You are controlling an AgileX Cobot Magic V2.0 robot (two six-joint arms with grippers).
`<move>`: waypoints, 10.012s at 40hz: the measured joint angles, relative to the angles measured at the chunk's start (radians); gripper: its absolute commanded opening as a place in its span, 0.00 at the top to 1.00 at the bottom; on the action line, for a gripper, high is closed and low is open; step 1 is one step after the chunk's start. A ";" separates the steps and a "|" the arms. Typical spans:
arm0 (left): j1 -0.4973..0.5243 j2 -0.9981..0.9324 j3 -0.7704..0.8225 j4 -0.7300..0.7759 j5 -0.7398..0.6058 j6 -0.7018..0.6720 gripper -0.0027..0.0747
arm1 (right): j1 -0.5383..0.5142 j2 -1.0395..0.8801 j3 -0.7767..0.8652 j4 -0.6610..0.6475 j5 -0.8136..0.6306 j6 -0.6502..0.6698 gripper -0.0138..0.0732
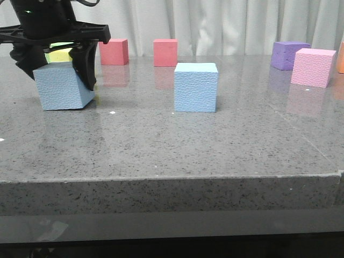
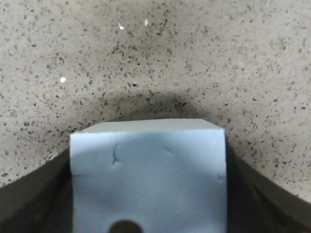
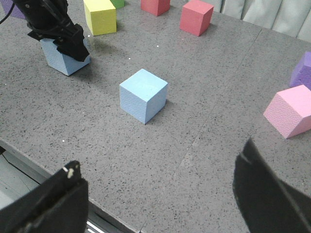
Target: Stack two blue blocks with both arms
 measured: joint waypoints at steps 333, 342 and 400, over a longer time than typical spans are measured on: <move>0.357 -1.839 1.561 -0.077 -0.983 0.275 0.99 | 0.000 0.000 0.000 0.001 0.021 -0.001 0.92; 0.357 -1.839 1.561 -0.077 -0.983 0.275 0.99 | 0.000 -0.029 0.037 0.002 -0.013 -0.001 0.92; 0.357 -1.839 1.561 -0.075 -0.977 0.275 0.99 | -0.223 -0.601 0.906 0.065 -0.754 0.059 0.92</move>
